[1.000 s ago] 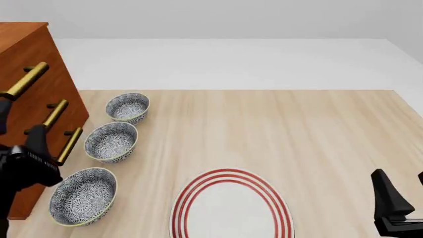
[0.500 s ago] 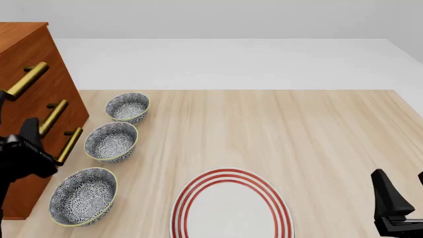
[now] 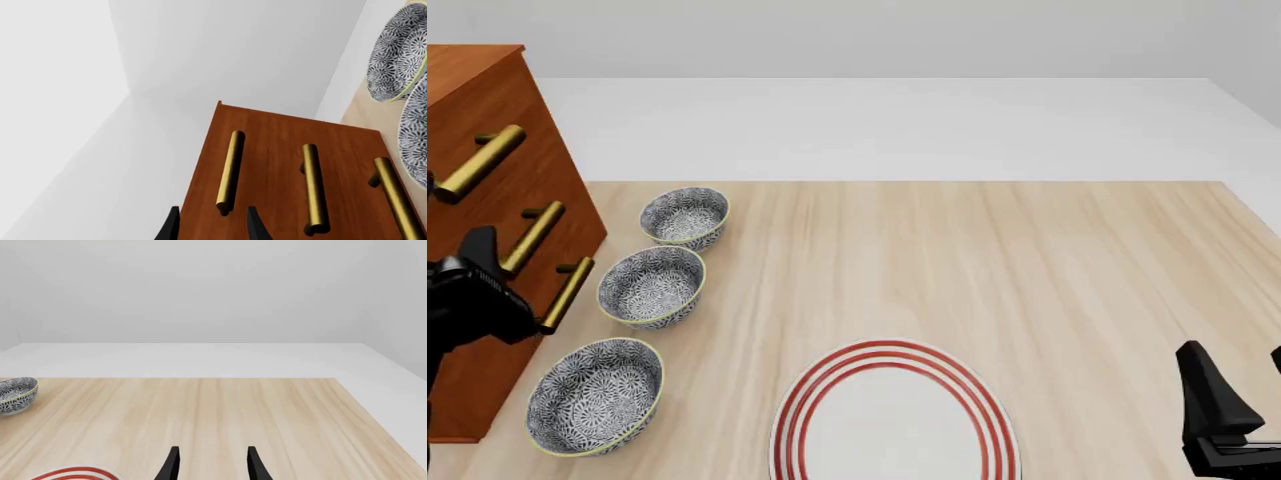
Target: Open the top drawer of the cabinet.
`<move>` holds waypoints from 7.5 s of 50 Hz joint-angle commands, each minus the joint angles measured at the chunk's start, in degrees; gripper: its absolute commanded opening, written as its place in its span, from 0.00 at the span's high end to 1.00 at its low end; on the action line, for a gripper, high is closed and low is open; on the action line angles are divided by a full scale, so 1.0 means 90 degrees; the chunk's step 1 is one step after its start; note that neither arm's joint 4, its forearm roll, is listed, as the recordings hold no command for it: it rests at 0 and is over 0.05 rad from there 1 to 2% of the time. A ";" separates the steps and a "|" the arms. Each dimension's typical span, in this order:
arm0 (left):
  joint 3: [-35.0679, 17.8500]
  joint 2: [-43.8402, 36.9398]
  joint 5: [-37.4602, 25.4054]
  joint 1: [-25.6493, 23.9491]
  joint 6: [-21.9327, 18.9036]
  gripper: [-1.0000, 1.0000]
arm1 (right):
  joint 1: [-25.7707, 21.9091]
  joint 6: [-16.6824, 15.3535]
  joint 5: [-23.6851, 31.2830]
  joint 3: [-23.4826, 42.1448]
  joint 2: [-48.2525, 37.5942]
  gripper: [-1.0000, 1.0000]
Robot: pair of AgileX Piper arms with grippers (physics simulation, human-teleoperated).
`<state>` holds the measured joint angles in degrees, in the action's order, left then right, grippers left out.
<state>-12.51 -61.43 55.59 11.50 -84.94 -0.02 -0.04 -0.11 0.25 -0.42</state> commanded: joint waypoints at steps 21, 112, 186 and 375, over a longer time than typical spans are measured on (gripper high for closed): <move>-0.0376 -0.0325 -0.0027 0.0124 -0.0106 0.00 | -0.0001 -0.0001 0.0000 0.0000 -0.0001 0.00; -0.0796 -0.1146 -0.0033 0.0241 0.0051 0.00 | -0.0041 -0.0001 0.0584 0.0540 0.0045 0.00; -0.0714 -0.0849 -0.0284 -0.0179 -0.0296 1.00 | -0.0041 0.0000 0.0568 0.0524 0.0045 0.00; -0.0866 -0.0614 -0.0653 -0.1049 -0.0632 1.00 | -0.0041 0.0000 0.0568 0.0524 0.0045 0.00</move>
<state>-18.92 -66.61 49.18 2.62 -89.94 -0.39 -0.05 5.00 4.96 -0.01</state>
